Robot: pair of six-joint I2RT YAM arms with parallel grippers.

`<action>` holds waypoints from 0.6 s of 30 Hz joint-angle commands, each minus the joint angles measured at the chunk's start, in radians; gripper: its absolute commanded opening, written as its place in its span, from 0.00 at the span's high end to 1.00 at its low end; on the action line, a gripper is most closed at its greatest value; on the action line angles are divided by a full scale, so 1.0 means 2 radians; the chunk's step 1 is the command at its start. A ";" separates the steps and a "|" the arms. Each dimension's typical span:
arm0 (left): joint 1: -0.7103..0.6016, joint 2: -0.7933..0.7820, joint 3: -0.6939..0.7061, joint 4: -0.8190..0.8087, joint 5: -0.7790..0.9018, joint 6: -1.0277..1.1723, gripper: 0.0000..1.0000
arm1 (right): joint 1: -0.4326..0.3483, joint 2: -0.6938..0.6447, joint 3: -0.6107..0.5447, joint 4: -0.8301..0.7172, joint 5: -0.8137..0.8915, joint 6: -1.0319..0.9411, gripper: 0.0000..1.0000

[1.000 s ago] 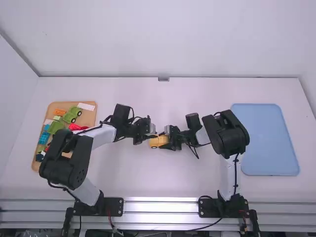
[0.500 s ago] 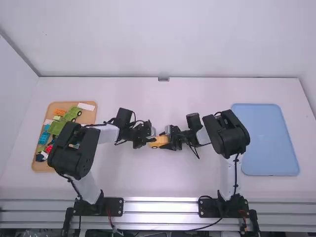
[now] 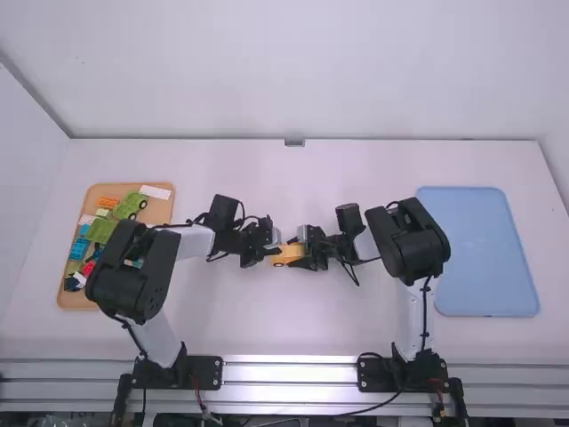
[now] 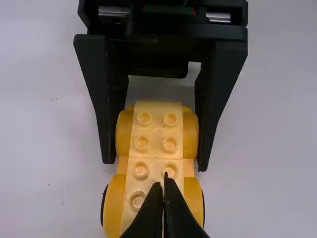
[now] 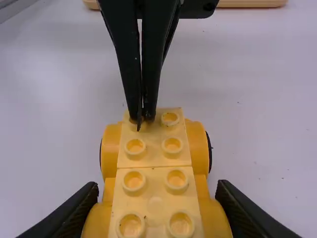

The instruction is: Assemble lego blocks to make yellow taxi

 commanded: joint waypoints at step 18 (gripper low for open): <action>0.036 -0.296 -0.013 -0.029 -0.236 -0.209 0.01 | -0.027 -0.035 -0.001 -0.105 0.112 -0.044 0.50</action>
